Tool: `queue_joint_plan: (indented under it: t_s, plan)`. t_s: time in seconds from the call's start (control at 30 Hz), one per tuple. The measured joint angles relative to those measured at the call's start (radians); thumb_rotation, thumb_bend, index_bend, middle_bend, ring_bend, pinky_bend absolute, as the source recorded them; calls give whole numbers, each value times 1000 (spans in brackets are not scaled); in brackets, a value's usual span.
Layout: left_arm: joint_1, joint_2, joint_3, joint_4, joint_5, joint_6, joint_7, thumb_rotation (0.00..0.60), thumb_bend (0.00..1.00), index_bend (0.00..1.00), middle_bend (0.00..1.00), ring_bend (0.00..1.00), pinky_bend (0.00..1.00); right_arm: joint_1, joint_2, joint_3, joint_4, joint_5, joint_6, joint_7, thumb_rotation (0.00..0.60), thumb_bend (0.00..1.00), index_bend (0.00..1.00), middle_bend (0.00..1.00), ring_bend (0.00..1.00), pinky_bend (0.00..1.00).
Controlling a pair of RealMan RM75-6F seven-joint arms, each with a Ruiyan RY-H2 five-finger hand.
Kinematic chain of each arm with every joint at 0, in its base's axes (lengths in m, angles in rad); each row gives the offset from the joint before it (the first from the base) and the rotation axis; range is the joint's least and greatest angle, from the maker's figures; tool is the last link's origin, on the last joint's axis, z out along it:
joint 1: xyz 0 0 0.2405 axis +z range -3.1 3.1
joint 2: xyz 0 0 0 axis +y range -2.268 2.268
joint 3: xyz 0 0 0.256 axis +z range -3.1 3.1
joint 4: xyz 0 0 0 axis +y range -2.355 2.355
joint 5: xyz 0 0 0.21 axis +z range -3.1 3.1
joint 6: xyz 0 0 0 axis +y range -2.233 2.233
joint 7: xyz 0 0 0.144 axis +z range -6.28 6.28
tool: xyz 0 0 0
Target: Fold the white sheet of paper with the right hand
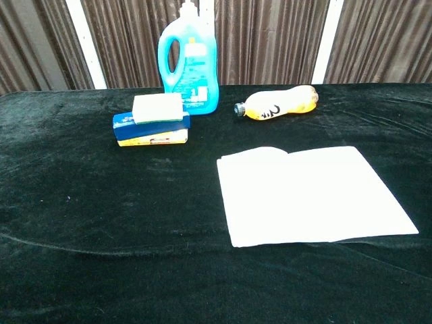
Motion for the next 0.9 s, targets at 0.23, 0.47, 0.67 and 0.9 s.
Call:
queue_joint_plan:
  t_s: [0.23, 0.47, 0.67, 0.9]
  plan:
    - [0, 0, 0, -2, 0, -1, 3, 600, 172, 0, 0, 0, 0, -1, 2, -1, 2, -5, 3, 7, 600, 172, 0, 0, 0, 0]
    - [0, 0, -1, -2, -1, -2, 3, 600, 173, 0, 0, 0, 0, 3, 7, -3, 0, -17, 3, 24, 600, 172, 0, 0, 0, 0]
    - [0, 1, -3, -1, -7, -3, -1, 600, 172, 0, 0, 0, 0, 11, 8, -3, 8, -20, -7, 45, 600, 171, 0, 0, 0, 0]
    - [2, 3, -5, -4, -10, 1, -1, 600, 172, 0, 0, 0, 0, 50, -2, -22, 89, -119, -14, 171, 600, 172, 0, 0, 0, 0]
